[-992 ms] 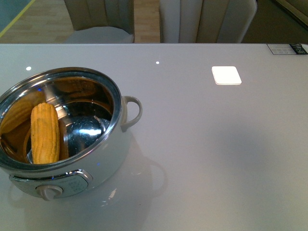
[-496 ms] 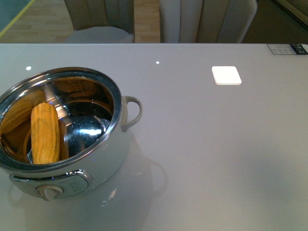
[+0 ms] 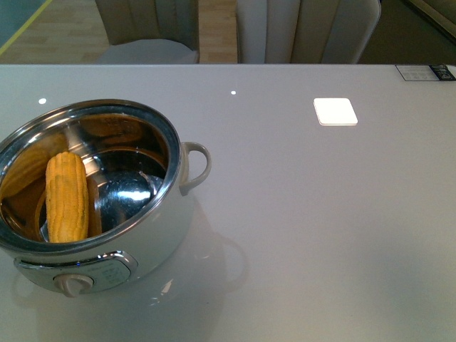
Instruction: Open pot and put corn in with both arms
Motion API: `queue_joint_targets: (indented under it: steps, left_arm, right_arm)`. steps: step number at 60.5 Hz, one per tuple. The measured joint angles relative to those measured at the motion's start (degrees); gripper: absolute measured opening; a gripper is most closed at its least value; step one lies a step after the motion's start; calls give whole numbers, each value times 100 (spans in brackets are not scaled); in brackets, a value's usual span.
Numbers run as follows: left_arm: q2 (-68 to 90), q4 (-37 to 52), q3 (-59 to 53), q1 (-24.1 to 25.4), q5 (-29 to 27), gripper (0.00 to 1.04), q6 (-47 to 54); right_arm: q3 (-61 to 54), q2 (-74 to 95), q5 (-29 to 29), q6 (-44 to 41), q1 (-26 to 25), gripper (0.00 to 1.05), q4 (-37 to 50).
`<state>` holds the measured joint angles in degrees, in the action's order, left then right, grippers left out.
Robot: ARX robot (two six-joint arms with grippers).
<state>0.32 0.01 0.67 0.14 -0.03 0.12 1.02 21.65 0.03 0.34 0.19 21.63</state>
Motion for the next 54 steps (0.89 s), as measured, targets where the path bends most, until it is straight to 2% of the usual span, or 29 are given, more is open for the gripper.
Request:
queue_joint_targets:
  steps: [36,42,54]
  left_arm:
    - [0,0,0,0,0,98,0]
    - [0,0,0,0,0,98,0]
    - [0,0,0,0,0,98,0]
  right_arm:
    - [0,-1141,0,0,0,2,-1137]
    - [0,-1891,9,-2,0,2,-2057]
    - [0,-2124,9,-2,0,2,-2149]
